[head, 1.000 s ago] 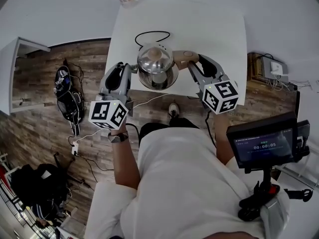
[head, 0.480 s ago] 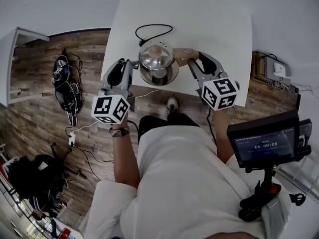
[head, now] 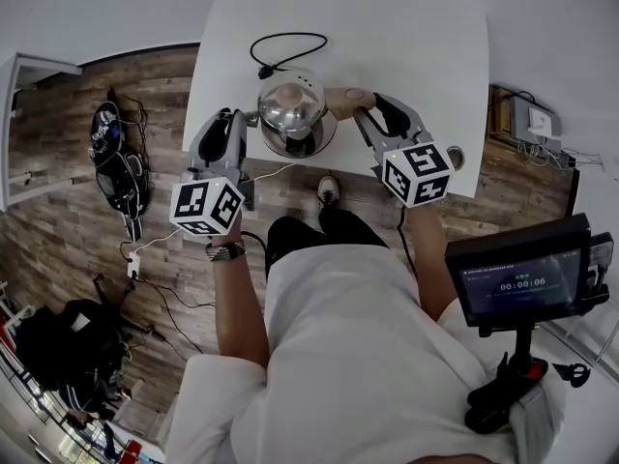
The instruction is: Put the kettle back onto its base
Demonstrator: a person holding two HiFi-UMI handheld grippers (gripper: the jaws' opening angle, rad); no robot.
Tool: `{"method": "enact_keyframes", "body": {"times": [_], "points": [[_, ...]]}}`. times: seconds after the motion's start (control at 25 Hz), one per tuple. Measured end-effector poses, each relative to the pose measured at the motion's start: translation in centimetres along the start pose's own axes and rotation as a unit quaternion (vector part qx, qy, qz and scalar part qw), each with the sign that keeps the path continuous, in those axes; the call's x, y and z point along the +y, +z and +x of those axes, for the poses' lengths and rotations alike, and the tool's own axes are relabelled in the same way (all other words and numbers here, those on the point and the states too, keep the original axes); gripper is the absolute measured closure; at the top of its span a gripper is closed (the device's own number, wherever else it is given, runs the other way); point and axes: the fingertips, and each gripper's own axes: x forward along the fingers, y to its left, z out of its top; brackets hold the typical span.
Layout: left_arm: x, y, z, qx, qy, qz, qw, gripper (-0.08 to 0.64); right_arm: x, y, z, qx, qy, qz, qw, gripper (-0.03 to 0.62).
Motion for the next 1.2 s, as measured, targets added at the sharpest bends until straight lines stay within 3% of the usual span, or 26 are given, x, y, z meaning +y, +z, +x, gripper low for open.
{"method": "enact_keyframes", "body": {"times": [0.52,0.72,1.2], "points": [[0.6,-0.7,1.2,0.02,-0.007,0.002,0.9998,0.469,-0.4,-1.1,0.6,0.018,-0.012,0.009,1.0,0.449],[1.6,-3.5,2.4,0.03,-0.006,0.001,0.9995,0.469,-1.2,-3.7,2.0,0.02,-0.018,0.021,0.999,0.449],[1.8,-3.7,3.0,0.032,-0.011,-0.002,0.9994,0.469,-1.6,-3.5,2.3,0.013,-0.028,0.019,0.999,0.448]]}}
